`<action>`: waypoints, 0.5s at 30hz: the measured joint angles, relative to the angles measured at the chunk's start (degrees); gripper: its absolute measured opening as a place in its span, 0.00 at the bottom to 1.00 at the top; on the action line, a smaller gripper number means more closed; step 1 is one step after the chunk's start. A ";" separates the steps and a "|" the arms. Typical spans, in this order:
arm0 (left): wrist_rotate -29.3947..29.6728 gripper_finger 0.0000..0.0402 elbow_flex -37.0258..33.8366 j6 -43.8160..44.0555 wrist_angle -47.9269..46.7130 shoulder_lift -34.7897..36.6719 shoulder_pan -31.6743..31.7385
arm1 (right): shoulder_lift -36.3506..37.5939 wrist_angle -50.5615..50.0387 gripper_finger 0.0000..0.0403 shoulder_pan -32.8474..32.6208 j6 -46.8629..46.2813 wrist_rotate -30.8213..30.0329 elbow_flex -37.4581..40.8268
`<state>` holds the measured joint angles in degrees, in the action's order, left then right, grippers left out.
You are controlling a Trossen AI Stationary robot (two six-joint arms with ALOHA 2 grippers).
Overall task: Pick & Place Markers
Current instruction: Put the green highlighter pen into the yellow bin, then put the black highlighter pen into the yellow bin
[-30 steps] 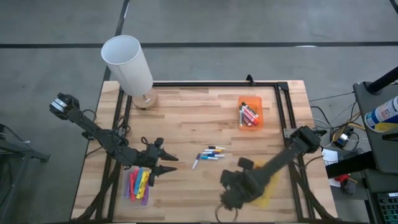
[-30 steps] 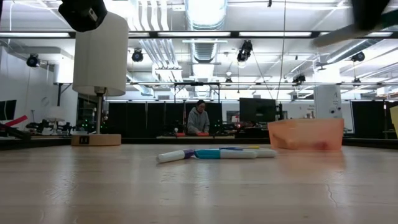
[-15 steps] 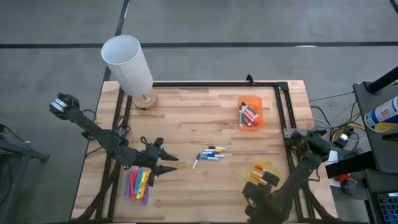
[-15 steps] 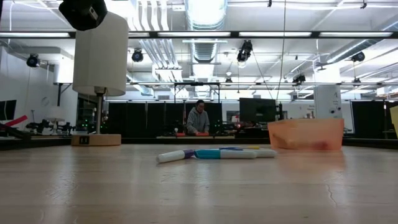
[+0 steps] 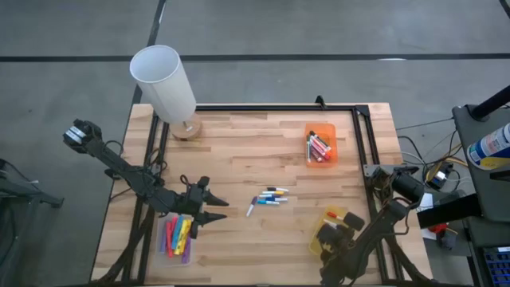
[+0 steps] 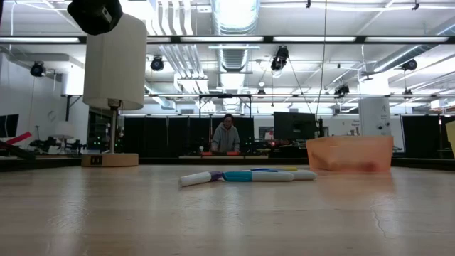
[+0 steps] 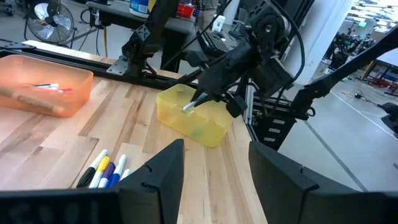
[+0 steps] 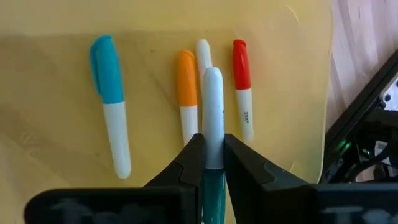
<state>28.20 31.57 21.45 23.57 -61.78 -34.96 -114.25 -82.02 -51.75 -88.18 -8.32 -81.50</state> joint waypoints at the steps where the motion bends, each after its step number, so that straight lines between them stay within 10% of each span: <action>1: -0.02 0.43 0.00 0.00 -0.02 0.00 0.00 | 0.12 -0.06 0.11 0.00 -0.26 -0.08 0.28; 15: 0.00 0.43 0.00 -0.02 0.00 0.00 0.00 | 0.31 -7.71 0.32 0.36 0.14 -2.51 -1.95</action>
<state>28.21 31.57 21.43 23.57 -61.78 -34.96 -113.94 -89.72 -51.39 -88.04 -10.83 -83.45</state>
